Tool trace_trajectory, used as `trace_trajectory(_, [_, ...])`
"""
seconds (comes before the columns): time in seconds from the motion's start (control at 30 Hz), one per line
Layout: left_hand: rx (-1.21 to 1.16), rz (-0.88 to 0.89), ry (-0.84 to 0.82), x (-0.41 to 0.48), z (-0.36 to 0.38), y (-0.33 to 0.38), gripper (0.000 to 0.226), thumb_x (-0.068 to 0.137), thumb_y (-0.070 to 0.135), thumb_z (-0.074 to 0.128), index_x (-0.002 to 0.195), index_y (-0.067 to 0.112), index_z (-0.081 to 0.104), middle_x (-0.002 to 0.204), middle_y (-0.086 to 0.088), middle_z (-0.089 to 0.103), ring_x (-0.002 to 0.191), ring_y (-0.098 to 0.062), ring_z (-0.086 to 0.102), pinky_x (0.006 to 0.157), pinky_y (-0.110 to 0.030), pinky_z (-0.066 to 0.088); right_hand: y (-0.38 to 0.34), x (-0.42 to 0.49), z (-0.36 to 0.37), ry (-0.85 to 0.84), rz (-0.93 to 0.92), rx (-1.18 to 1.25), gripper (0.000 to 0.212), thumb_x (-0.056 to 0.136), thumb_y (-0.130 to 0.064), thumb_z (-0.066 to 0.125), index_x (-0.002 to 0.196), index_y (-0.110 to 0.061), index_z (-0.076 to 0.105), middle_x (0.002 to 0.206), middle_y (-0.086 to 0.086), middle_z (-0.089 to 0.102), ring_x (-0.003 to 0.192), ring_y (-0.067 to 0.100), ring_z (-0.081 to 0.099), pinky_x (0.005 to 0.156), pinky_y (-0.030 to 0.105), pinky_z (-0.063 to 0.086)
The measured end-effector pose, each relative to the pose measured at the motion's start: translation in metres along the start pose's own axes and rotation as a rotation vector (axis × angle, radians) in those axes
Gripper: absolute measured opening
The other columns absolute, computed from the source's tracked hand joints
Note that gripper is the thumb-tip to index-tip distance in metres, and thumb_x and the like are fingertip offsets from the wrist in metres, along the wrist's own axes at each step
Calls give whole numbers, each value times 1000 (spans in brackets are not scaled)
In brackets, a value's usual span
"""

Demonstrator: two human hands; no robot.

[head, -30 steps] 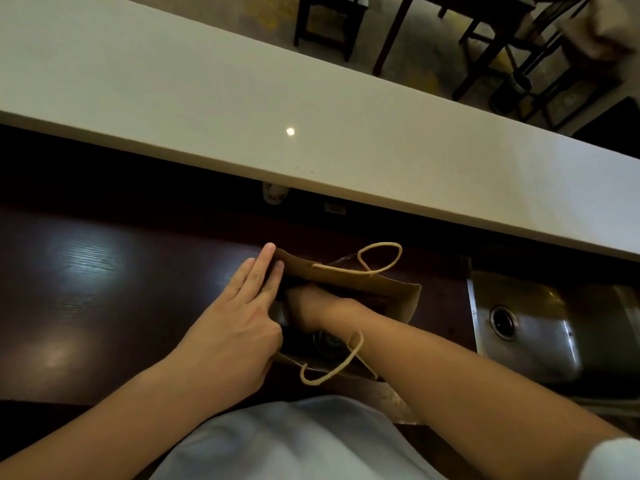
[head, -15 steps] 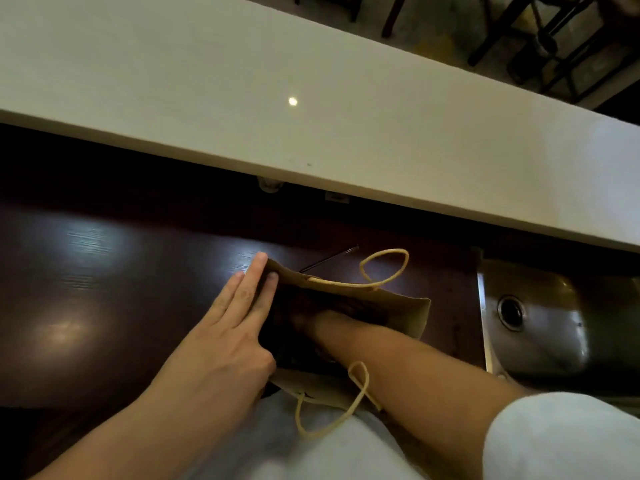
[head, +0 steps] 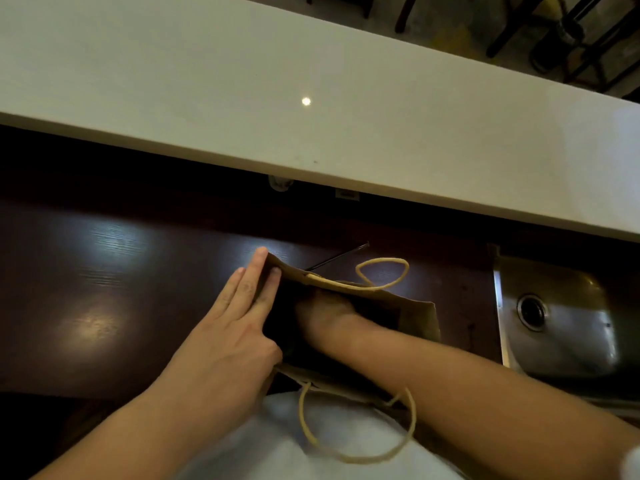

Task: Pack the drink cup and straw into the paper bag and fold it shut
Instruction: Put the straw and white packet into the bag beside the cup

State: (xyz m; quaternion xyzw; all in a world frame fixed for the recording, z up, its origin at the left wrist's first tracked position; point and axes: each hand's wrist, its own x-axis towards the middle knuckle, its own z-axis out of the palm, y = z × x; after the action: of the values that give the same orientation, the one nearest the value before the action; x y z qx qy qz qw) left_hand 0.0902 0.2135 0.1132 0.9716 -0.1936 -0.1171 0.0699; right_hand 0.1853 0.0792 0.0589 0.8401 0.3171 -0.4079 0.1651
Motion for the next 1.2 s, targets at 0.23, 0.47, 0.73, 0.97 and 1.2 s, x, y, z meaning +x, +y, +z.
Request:
trace_trajectory(0.23, [-14, -5, 7, 1, -2, -4, 13, 70, 43, 74, 80, 36, 77, 153, -34, 24, 146, -49, -9, 121, -50, 2, 83, -166, -57, 125, -239, 803, 37, 87, -57, 56, 116, -37, 66, 106, -18, 74, 95, -4, 69, 83, 12, 54])
trace_trajectory(0.47, [39, -9, -46, 5, -4, 3, 17, 67, 47, 76, 82, 38, 78, 153, -30, 25, 146, -50, -9, 117, -49, -3, 157, -146, -19, 539, 67, 1061, 18, 98, -19, 55, 100, -13, 72, 79, 6, 76, 71, 21, 72, 62, 33, 57])
trace_trajectory(0.73, [56, -53, -84, 11, -13, 14, 50, 73, 64, 34, 82, 41, 77, 157, -20, 16, 143, -51, -18, 120, -51, -2, 153, 12, 28, 440, 119, 704, 32, 91, -18, 63, 123, -15, 68, 116, 9, 72, 111, 27, 64, 92, 34, 51])
trace_trajectory(0.97, [121, -134, -215, 21, -19, 25, 30, 79, 59, 54, 96, 44, 73, 159, -12, -14, 132, -46, -45, 108, -47, -31, 144, 100, 38, 370, -18, 359, 38, 98, -24, 50, 135, -21, 58, 140, 14, 52, 130, 34, 46, 105, 43, 43])
trace_trajectory(1.2, [94, -137, -156, 20, -13, 27, 18, 52, 40, 84, 65, 45, 74, 150, -21, 38, 141, -57, 15, 113, -49, 3, 138, 119, 53, 483, -40, 252, 24, 95, -19, 48, 114, -15, 62, 118, 14, 61, 113, 35, 55, 85, 44, 51])
